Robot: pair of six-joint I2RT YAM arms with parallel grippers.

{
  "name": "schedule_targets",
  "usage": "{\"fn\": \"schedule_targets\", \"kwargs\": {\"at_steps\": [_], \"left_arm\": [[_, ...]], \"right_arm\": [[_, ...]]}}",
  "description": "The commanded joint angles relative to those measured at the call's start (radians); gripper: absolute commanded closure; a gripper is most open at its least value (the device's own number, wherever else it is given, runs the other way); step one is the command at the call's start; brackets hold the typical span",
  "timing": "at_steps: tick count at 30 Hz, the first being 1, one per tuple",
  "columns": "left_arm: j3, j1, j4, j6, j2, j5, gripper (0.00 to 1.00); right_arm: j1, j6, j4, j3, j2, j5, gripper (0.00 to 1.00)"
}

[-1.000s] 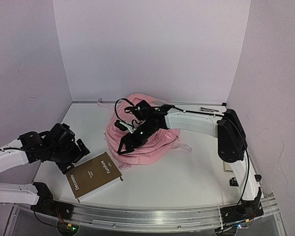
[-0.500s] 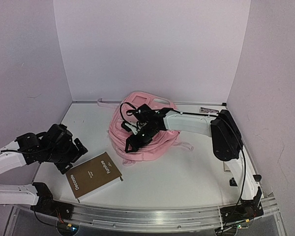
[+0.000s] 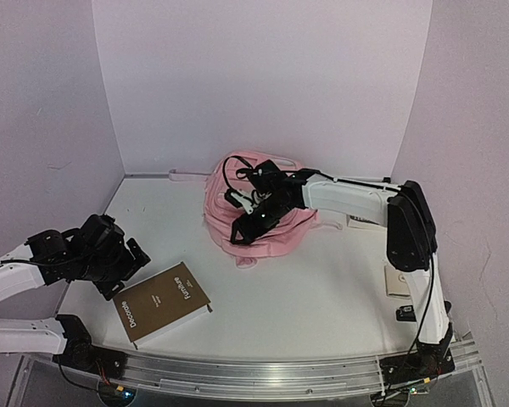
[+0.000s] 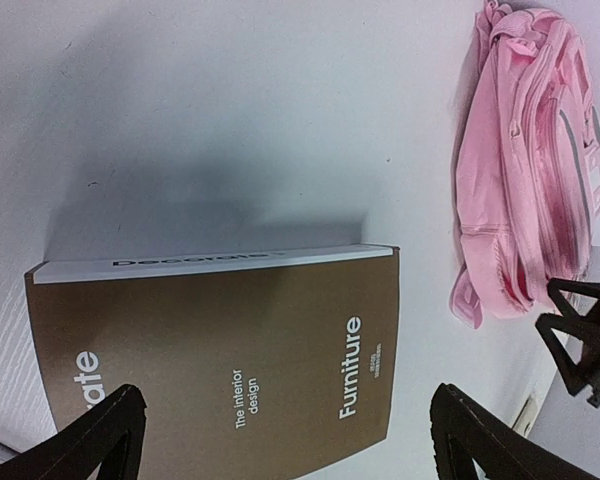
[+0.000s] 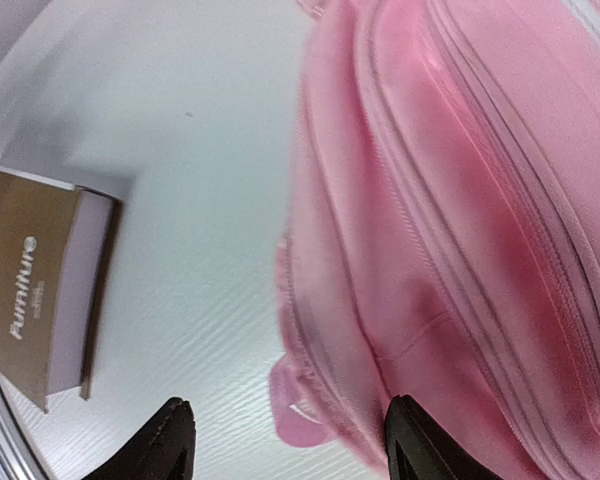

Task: Pack the student bag
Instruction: Adjust the student bag at the center of the board.

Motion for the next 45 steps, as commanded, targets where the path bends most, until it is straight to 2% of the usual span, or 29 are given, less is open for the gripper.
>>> {"fn": "schedule_targets", "kwargs": {"at_steps": [1,9,21,32,37,43,45], "left_arm": [[0.003,-0.005,0.010,0.004,-0.009,-0.022,0.00],[0.001,-0.004,-0.001,0.001,-0.036,-0.032,0.00],[-0.005,-0.004,-0.012,-0.005,-0.061,-0.041,0.00],[-0.011,-0.005,-0.003,-0.008,-0.060,-0.039,0.00],[-0.011,-0.005,0.000,-0.008,-0.060,-0.040,0.00],[-0.014,-0.004,-0.005,-0.014,-0.071,-0.041,0.00],[-0.014,-0.005,-0.006,-0.011,-0.075,-0.043,0.00]], "right_arm": [[0.079,0.021,0.003,0.010,-0.109,-0.100,0.33],[0.145,0.122,0.002,0.042,0.009,-0.188,0.34],[0.176,0.228,0.012,0.091,0.166,-0.288,0.36],[0.189,0.351,0.075,0.120,0.244,-0.403,0.46],[0.188,0.376,0.090,0.134,0.261,-0.433,0.59],[0.185,0.393,0.092,0.144,0.236,-0.458,0.96],[0.174,0.398,0.094,0.141,0.216,-0.468,1.00]]}}
